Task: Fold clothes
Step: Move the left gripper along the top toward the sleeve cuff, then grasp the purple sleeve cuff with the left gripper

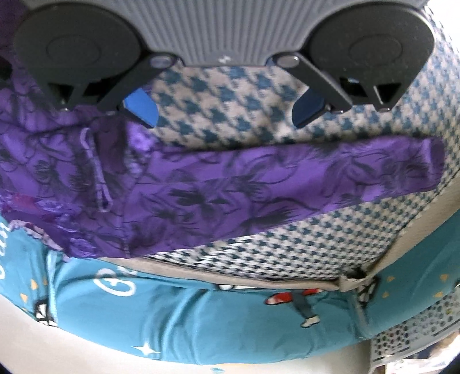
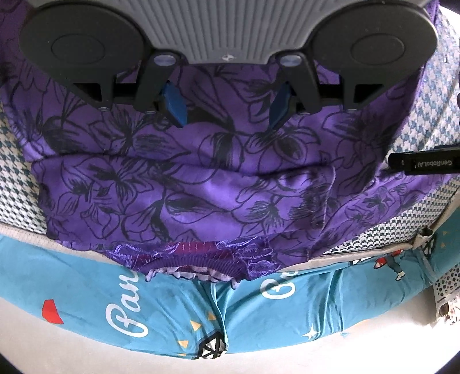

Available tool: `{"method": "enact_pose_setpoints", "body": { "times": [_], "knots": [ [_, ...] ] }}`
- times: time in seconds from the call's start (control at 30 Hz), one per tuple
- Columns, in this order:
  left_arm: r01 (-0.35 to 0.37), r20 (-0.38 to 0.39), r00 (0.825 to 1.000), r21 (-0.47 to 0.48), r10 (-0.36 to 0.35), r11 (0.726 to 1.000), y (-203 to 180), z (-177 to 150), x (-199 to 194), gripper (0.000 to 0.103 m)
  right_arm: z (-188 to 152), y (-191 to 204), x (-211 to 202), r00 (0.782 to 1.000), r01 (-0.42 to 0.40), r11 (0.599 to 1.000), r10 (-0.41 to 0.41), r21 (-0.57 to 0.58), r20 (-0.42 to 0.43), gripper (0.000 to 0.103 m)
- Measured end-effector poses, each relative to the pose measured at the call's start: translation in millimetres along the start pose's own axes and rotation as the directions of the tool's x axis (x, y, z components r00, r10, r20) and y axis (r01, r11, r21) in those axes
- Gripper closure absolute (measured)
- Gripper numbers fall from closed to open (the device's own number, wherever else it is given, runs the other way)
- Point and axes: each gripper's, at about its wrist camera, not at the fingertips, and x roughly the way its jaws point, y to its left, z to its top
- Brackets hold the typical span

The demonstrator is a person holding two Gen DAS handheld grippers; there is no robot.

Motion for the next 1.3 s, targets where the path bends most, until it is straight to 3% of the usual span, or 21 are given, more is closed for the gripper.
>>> {"method": "enact_pose_setpoints", "body": {
  "times": [0.33, 0.5, 0.67, 0.83, 1.07, 1.3],
  "knots": [
    [-0.066, 0.004, 0.998, -0.048, 0.066, 0.997, 32, 0, -4, 0.003, -12, 2, -9, 1.0, -0.005, 1.0, 0.006, 0.027, -0.011, 0.04],
    [-0.104, 0.008, 0.994, -0.113, 0.106, 0.988, 65, 3, -2, 0.003, -15, 3, -9, 1.0, -0.008, 1.0, 0.008, 0.023, -0.018, 0.04],
    [-0.163, 0.002, 0.986, -0.212, 0.167, 0.963, 111, 7, -2, 0.003, -17, 4, -5, 1.0, -0.002, 1.0, 0.003, 0.018, -0.031, 0.04],
    [-0.204, -0.035, 0.978, -0.341, 0.205, 0.917, 162, 10, 5, 0.006, -19, 7, -1, 0.999, -0.002, 1.0, 0.002, 0.005, -0.047, 0.04],
    [-0.153, -0.05, 0.988, -0.458, 0.147, 0.876, 204, 3, 14, 0.012, -21, 13, 4, 0.998, -0.004, 1.0, 0.003, -0.014, -0.066, 0.04],
    [-0.094, 0.016, 0.993, -0.468, 0.115, 0.879, 209, 4, 18, 0.014, -23, 17, 9, 0.997, 0.0, 0.999, -0.002, -0.033, -0.077, 0.04]
  ]
}}
